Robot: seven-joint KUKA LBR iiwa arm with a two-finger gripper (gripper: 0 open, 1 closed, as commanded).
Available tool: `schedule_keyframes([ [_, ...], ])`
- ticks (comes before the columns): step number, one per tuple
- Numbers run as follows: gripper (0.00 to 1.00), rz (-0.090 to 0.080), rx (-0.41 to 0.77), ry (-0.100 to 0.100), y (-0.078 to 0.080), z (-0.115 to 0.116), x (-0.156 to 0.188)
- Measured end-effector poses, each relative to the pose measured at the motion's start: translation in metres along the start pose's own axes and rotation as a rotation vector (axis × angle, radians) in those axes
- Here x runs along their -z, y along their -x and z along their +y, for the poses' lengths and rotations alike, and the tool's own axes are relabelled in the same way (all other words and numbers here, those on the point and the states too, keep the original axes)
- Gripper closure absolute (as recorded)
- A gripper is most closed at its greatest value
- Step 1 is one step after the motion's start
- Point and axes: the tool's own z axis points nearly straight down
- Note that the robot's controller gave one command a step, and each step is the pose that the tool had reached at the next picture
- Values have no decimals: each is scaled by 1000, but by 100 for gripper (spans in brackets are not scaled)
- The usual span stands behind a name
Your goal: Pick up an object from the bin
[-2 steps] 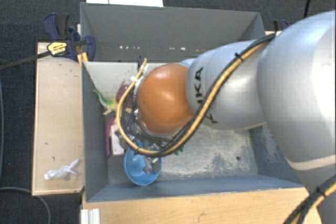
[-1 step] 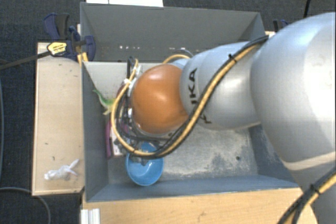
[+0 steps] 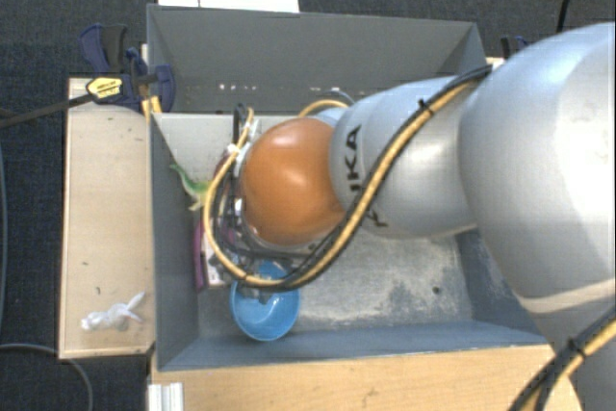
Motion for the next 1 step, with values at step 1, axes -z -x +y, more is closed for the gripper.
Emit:
schedule_keyframes([
  [1,100,13,3,4,0,3,42],
])
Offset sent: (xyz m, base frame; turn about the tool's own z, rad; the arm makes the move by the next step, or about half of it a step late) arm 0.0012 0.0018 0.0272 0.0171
